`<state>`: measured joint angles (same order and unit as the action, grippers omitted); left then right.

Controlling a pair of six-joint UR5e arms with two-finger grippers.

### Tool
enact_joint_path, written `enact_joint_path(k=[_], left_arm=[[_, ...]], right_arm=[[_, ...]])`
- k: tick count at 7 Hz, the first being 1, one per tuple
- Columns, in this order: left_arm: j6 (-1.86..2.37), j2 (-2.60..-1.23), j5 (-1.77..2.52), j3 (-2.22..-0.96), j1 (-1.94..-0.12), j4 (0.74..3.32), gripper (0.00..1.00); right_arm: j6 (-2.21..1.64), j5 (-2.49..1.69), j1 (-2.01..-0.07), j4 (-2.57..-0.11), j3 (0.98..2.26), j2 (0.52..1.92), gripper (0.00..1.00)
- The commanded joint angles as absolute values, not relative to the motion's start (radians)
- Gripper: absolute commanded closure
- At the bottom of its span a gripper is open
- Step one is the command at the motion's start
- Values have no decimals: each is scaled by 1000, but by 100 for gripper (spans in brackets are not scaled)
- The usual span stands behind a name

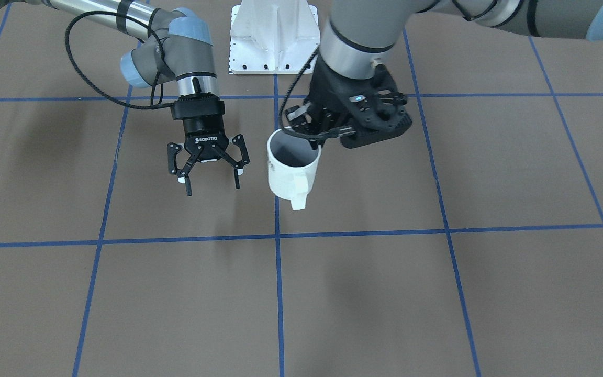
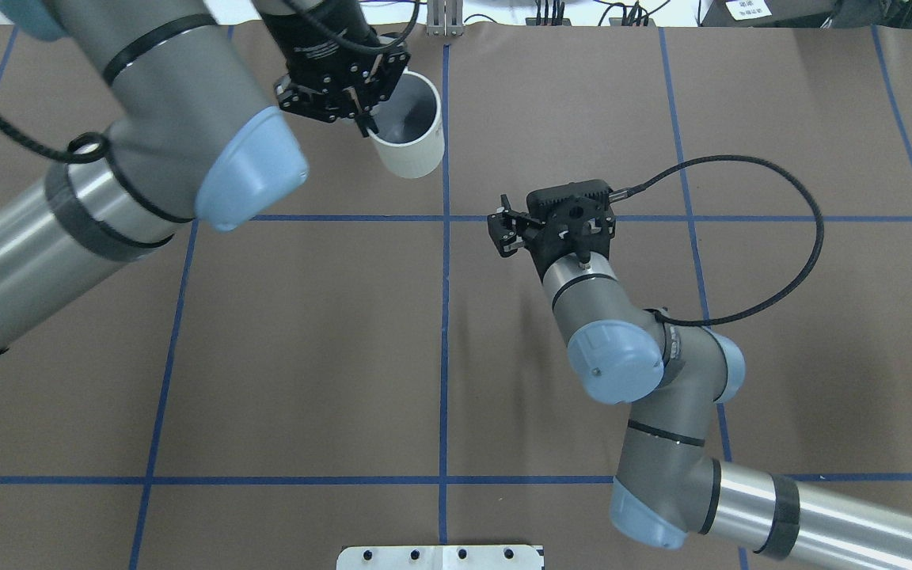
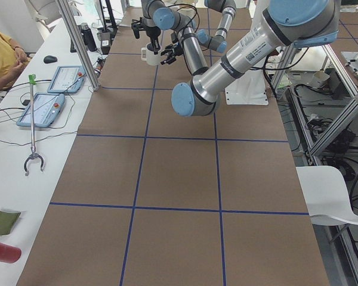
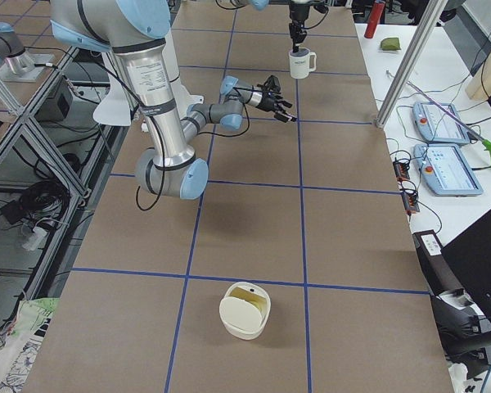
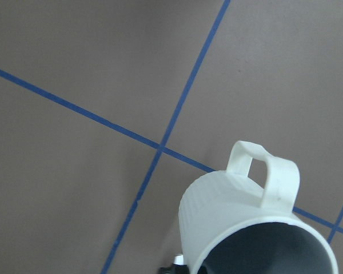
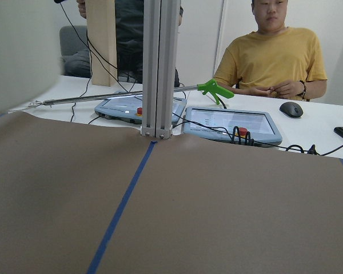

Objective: Left arm hands cup to right arm to dump lemon

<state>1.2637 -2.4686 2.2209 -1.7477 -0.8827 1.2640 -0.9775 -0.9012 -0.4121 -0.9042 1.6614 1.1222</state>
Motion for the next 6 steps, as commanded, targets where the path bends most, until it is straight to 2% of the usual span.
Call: enact_joint_path(k=[1,2,4,6], left_arm=[[1015,-2187,2211,-1927,-916,1267,100],[838,-2055,2214,-1972,-951,1276,100],[485,-1856,2223,-1967,-1075,1292,100],[271,-1772,2224,-1889,-1104,1296,100]], right_arm=[[-941,-1142,-568,-905,1748,1225,0],[-893,-1202,-621,-911,1772,1262,0],[-876,-1488,-795,-919,1824,1340,0],[-830,-1845,-1019,-919,1832,1431,0]])
